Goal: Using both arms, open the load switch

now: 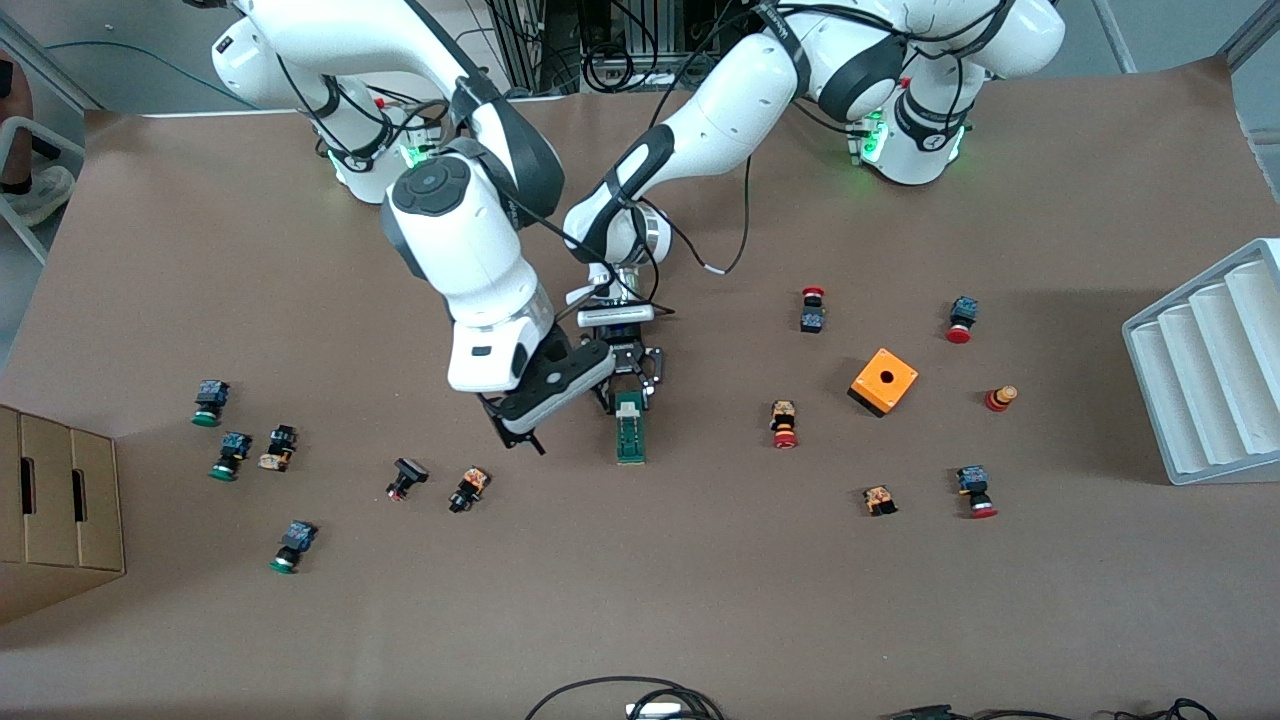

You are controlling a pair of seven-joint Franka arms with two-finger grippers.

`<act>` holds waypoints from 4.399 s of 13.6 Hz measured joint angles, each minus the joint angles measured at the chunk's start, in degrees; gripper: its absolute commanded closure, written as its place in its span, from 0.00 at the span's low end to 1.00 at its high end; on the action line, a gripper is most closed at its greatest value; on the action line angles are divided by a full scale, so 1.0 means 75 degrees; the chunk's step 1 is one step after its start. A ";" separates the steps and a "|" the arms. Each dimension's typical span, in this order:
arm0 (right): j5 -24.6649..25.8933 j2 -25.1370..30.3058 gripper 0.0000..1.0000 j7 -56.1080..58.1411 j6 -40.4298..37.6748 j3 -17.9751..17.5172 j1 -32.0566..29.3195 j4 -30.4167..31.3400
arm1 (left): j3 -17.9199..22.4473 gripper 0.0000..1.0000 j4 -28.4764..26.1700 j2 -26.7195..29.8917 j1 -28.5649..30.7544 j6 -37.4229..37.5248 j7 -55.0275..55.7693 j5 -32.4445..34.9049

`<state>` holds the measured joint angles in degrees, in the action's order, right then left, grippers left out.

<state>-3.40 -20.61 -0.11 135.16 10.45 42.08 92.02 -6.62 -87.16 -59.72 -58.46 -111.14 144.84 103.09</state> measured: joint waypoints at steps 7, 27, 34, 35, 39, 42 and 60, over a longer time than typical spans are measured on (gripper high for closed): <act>0.0000 0.0864 0.00 -0.0124 -0.2129 -0.0003 -0.2103 -0.0046 | 0.0000 0.30 -0.0004 0.0003 0.0002 0.0001 0.0000 -0.0001; 0.0029 0.1482 0.00 0.0853 -0.4518 -0.0662 -0.4985 -0.0174 | -0.0098 0.08 -0.0353 0.1708 0.0431 -0.0639 -0.3972 -0.2400; 0.0800 0.1711 0.00 0.1010 -0.5090 -0.0597 -0.5025 -0.0256 | -0.0092 0.08 -0.0356 0.2891 0.1092 -0.1290 -0.7959 -0.4543; 0.0834 0.1763 0.00 0.1010 -0.5117 -0.0583 -0.5028 -0.0260 | -0.0089 0.08 -0.0355 0.3035 0.1220 -0.1357 -0.8455 -0.4854; 0.0833 0.1831 0.00 0.0990 -0.5200 -0.0538 -0.5058 -0.0287 | -0.0066 0.07 -0.0190 0.3594 0.1751 -0.1429 -1.1209 -0.6875; 0.0695 0.1808 0.00 0.0574 -0.5235 -0.0567 -0.5055 -0.0287 | -0.0051 0.03 0.0174 0.3896 0.2297 -0.1438 -1.3157 -0.8336; 0.0328 0.1784 0.00 0.0367 -0.5612 -0.0973 -0.5877 -0.0284 | 0.0003 0.00 0.0514 0.5336 0.5293 0.0715 -1.8129 -1.3180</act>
<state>-0.94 -7.23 2.64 93.08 3.16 -2.00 89.90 -6.60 -83.30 -19.70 -18.76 -105.78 8.87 4.24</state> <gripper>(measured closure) 0.000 0.000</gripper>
